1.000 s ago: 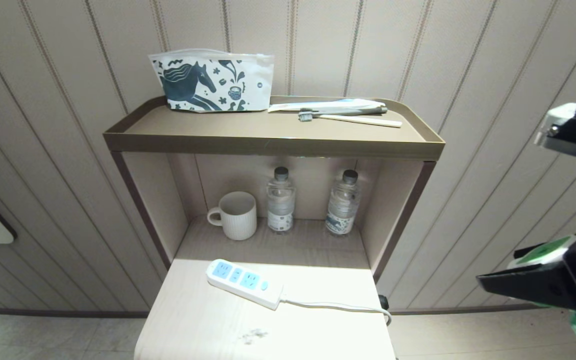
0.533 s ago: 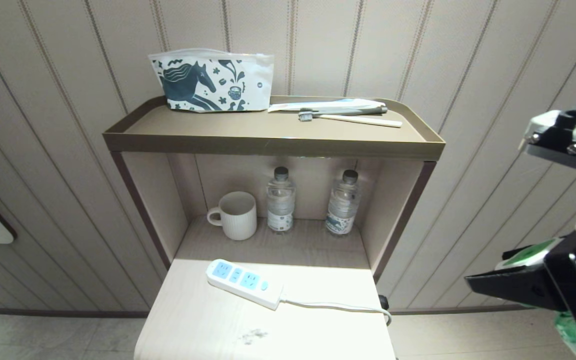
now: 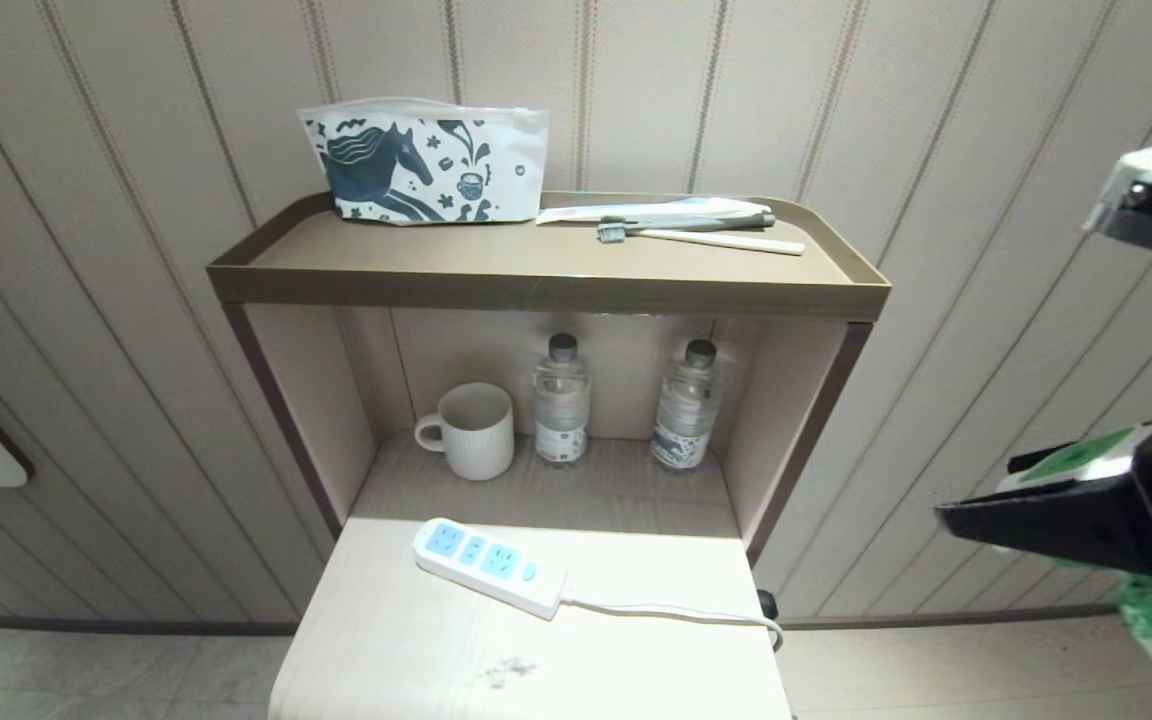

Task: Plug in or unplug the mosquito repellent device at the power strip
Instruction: Insert the plug into the socket

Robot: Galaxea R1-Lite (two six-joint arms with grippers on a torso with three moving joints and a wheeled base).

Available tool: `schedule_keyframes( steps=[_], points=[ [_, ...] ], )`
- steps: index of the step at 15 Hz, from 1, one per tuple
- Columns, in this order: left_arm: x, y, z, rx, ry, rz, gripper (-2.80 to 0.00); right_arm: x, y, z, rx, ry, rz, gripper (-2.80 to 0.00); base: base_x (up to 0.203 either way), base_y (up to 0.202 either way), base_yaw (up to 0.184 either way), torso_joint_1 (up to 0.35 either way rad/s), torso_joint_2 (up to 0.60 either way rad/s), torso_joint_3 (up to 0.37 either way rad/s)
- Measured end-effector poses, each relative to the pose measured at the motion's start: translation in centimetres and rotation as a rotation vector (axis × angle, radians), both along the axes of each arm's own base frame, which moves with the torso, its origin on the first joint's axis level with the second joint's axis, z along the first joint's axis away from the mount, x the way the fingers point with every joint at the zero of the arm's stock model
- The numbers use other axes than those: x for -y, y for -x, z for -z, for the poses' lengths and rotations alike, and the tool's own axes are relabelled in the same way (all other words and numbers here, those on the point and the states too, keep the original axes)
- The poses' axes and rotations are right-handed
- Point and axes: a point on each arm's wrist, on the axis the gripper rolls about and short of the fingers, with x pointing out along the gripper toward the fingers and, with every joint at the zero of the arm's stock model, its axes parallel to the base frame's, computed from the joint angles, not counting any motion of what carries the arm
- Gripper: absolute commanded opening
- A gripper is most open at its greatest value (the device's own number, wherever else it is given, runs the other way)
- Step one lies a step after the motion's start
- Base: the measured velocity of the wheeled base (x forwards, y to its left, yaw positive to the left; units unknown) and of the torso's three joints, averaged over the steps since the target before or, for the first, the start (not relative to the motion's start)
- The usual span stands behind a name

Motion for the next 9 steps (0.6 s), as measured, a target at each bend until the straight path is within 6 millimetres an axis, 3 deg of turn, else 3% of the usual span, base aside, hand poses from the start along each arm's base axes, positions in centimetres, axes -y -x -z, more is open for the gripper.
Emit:
schedule_keyframes(
  steps=[2, 5, 6, 9],
  points=[
    [0.1, -3.6, -2.6, -0.113, 0.025, 0.036, -2.8, 0.2, 0.2, -0.4, 0.011, -0.014, -0.001, -2.8, 0.0, 0.0, 0.0, 0.0, 0.0, 0.0],
    [1.1, -9.8, -4.0, -0.271, 0.064, 0.101, -2.8, 0.2, 0.2, -0.9, 0.028, -0.031, -0.004, -2.8, 0.0, 0.0, 0.0, 0.0, 0.0, 0.0],
    [2.1, -11.7, -3.9, -0.311, 0.07, 0.135, -2.8, 0.2, 0.2, -1.2, 0.037, -0.035, -0.007, -2.8, 0.0, 0.0, 0.0, 0.0, 0.0, 0.0],
    [7.7, -16.6, -2.4, -0.4, 0.064, 0.22, -2.8, 0.1, 0.1, -1.6, 0.052, -0.034, -0.015, -2.8, 0.0, 0.0, 0.0, 0.0, 0.0, 0.0]
  ],
)
